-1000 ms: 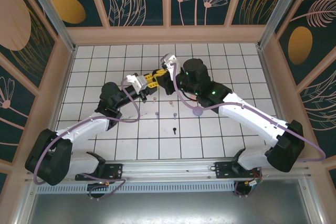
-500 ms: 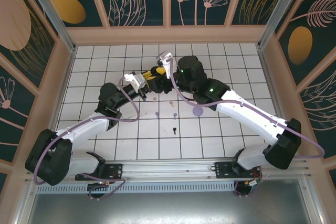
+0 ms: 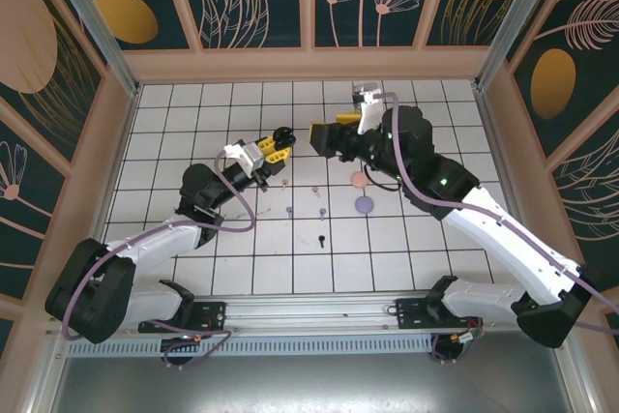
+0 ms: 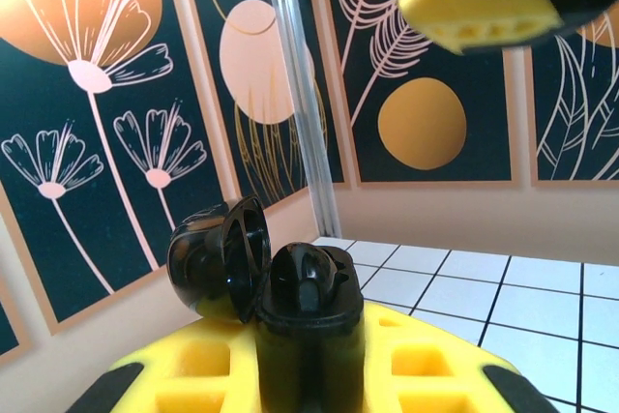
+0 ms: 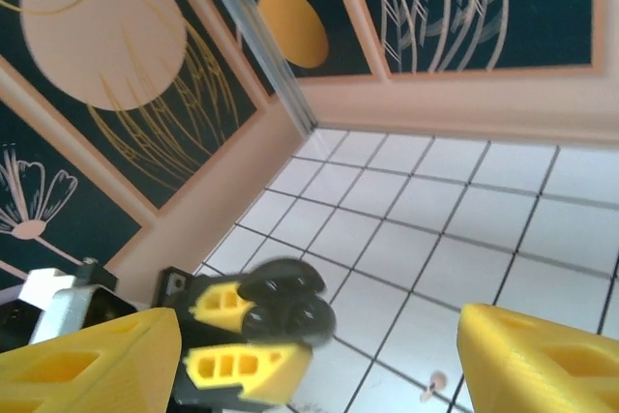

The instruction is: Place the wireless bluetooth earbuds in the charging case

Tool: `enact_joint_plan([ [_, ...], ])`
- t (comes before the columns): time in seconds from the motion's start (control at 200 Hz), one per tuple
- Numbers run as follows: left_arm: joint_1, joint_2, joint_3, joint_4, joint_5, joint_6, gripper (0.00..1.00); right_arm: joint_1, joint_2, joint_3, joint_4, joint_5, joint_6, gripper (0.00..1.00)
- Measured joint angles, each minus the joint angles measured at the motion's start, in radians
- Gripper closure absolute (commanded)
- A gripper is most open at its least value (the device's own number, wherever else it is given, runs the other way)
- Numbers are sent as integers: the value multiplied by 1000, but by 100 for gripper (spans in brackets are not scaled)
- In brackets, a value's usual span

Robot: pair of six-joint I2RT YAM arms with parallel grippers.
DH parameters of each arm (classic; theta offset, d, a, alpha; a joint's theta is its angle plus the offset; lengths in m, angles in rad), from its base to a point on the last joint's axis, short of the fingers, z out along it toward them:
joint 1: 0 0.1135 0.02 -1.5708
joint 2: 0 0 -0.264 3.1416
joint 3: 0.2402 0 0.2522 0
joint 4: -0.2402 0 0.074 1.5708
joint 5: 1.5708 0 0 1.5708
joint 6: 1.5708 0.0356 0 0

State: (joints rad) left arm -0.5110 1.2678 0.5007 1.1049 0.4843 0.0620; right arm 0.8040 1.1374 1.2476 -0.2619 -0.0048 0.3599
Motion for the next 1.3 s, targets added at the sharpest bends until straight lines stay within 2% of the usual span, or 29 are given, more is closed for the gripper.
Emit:
enact_joint_plan([
  [0.32,0,-46,-42,52,-94,1,100,3,58,-280,-156,54,259,32],
  [0.51,0,-46,-45,71,-130,-14,100,77,118,-376,-219,69,407,33],
  [0.831,0,-81,-68,73,-180,-37,100,194,315,-396,-224,91,566,38],
  [1.301,0,-143,-103,85,-282,-45,100,239,538,-278,-232,117,610,54],
])
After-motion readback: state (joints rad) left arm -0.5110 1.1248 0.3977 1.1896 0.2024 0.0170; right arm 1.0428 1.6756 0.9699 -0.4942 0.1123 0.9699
